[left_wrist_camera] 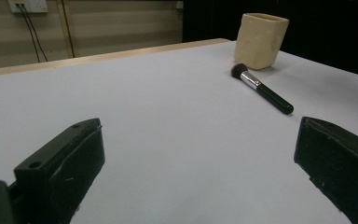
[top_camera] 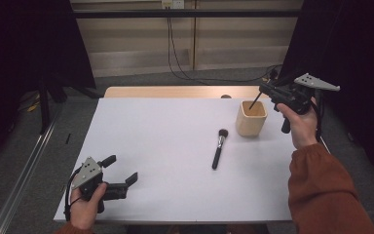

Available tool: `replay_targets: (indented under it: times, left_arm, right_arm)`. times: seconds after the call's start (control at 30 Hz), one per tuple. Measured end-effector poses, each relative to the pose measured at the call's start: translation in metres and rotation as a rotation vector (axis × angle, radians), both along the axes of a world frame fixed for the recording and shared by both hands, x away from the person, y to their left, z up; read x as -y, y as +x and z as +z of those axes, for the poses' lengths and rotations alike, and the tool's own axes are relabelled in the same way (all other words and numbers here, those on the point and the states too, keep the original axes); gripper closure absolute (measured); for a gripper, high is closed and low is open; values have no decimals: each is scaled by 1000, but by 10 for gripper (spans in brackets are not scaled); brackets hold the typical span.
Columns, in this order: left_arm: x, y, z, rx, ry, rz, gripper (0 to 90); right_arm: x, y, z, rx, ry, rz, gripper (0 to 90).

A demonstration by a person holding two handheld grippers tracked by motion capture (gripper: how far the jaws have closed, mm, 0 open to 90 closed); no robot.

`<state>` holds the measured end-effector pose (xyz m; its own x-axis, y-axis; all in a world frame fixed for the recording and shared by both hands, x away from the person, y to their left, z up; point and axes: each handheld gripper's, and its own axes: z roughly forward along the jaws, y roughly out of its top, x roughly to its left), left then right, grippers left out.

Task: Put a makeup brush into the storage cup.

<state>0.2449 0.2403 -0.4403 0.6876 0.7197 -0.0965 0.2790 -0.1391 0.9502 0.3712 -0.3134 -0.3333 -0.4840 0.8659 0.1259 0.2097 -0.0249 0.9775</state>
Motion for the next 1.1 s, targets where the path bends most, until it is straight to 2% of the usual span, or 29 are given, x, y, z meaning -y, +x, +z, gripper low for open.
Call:
replay_targets:
  times: [0.1,0.23,0.37,0.6,0.77,1.1]
  left_arm:
    - [0,0,0,-4,-2,5,18]
    - [1,0,0,-1,8,-11,18]
    - [1,0,0,3,11,-15,18]
    - [0,0,0,5,13,-11,18]
    - [-2,1,0,4,1,13,19]
    - [-2,0,0,3,-1,13,18]
  right_arm:
    - [2,4,-1,-3,-2,-13,858]
    - [4,14,-5,-22,-27,-50,859]
    - [3,19,-6,-28,-37,-56,858]
    - [2,18,-8,-35,-47,-46,858]
    - [3,18,-16,-47,-51,-46,858]
    - [-1,20,-23,-59,-63,-35,858]
